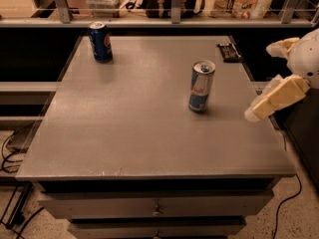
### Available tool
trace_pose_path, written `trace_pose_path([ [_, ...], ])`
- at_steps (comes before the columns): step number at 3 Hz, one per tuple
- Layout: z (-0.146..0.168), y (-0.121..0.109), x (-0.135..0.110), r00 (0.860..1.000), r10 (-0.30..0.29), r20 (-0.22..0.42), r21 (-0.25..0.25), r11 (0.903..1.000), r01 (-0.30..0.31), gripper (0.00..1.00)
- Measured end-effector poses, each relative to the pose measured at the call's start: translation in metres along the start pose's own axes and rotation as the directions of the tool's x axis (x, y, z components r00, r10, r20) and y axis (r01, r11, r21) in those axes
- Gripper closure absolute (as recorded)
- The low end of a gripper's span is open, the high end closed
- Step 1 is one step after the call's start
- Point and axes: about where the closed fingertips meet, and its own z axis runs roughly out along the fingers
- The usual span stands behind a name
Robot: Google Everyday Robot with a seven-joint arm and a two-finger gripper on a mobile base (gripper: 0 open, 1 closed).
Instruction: Knock redbull can over
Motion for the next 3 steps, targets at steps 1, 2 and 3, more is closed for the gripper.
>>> trace_pose_path([
  [1,0.005,0.0,0.0,1.0,0.012,0.016,-0.014,0.9998,-0.012,0.0],
  [2,0.017,-0.001,-0.006,0.997,0.04,0.073,-0.028,0.9989,-0.038,0.0],
  [3,0.046,-0.004,-0.016,0.977,0.086,0.195,-0.05,0.9957,-0.077,0.0],
])
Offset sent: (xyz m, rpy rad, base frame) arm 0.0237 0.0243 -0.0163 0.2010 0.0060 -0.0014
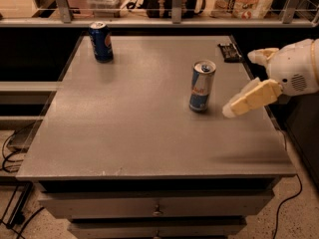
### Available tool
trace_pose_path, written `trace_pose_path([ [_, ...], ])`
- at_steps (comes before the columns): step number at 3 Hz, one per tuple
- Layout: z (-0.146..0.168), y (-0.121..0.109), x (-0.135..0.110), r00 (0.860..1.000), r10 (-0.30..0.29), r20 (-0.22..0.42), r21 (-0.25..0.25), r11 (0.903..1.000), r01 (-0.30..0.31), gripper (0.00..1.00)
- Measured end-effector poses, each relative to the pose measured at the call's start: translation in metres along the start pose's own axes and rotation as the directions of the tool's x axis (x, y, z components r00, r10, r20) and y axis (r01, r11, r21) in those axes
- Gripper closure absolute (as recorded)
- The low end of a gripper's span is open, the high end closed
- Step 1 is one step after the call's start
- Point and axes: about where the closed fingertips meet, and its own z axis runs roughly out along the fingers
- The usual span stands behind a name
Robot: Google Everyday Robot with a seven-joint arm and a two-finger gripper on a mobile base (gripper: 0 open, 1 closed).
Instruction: Knock redbull can over
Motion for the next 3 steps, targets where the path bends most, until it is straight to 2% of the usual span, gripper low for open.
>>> trace_pose_path([
  [1,0.03,-0.005,-0.006,0.993,0.029,0.117,-0.019,0.9995,-0.027,0.0],
  [2,0.058,-0.012,-0.005,0.978,0.056,0.202,-0.047,0.9978,-0.047,0.0],
  [3,0.086,-0.017,-0.009,0.965,0.091,0.245,-0.068,0.9948,-0.076,0.18],
])
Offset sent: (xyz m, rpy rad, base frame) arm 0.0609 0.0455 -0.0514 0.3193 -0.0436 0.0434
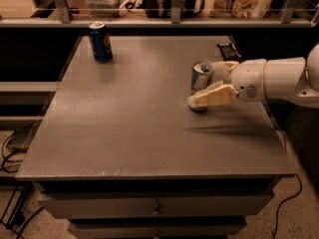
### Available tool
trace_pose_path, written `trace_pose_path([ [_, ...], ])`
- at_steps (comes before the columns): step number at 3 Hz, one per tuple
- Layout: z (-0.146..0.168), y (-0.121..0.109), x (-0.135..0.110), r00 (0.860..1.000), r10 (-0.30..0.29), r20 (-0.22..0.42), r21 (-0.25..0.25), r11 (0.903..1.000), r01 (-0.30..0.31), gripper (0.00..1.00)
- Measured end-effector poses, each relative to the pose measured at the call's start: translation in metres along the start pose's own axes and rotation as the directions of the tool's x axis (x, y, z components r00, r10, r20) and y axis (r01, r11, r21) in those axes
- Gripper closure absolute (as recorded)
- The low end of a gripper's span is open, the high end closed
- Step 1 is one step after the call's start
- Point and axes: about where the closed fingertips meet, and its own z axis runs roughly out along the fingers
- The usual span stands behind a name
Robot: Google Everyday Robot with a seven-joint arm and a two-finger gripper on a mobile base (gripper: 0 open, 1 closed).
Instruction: Knock redbull can over
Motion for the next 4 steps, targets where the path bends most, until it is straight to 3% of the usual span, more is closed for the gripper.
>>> trace_pose_path([
  [1,0.017,-0.004,-0.005,1.0,0.016,0.016,0.015,0.9998,-0.016,0.42],
  [2,0.014,-0.002,-0.01,1.0,0.016,-0.014,0.041,0.9991,-0.015,0.65],
  [3,-0.001,0.002,-0.024,0.995,-0.037,-0.093,0.07,0.9966,0.043,0.88],
  [4,-0.011,0.008,-0.037,0.961,-0.143,-0.237,0.075,0.9834,0.165,1.0],
])
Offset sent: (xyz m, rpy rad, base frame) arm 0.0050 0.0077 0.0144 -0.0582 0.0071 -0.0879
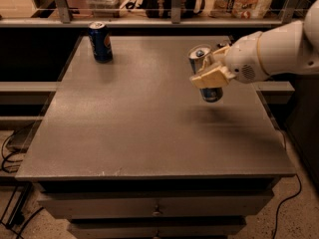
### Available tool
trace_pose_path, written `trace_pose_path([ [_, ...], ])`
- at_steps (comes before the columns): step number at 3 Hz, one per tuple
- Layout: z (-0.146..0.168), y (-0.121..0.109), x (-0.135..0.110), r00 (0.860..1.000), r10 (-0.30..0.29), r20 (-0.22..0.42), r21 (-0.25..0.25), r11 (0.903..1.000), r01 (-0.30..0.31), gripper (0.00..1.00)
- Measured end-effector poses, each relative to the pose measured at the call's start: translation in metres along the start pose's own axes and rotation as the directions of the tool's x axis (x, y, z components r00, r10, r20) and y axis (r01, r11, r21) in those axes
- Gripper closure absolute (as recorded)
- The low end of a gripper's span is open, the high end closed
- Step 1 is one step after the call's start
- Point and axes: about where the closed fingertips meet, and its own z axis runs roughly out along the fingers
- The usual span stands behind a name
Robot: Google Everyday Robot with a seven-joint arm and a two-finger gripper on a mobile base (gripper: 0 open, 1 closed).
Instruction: Knock redbull can over
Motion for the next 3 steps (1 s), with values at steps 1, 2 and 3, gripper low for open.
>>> trace_pose_path([
  [1,0.007,0.011,-0.002,0.979,-0.136,-0.152,-0.021,0.9907,0.134,0.82],
  [2,0.015,0.016,0.014,0.92,-0.256,-0.296,-0.074,0.9666,0.245,0.59],
  [3,0.016,0.026,0.031,0.853,-0.357,-0.382,-0.15,0.9341,0.324,0.35],
])
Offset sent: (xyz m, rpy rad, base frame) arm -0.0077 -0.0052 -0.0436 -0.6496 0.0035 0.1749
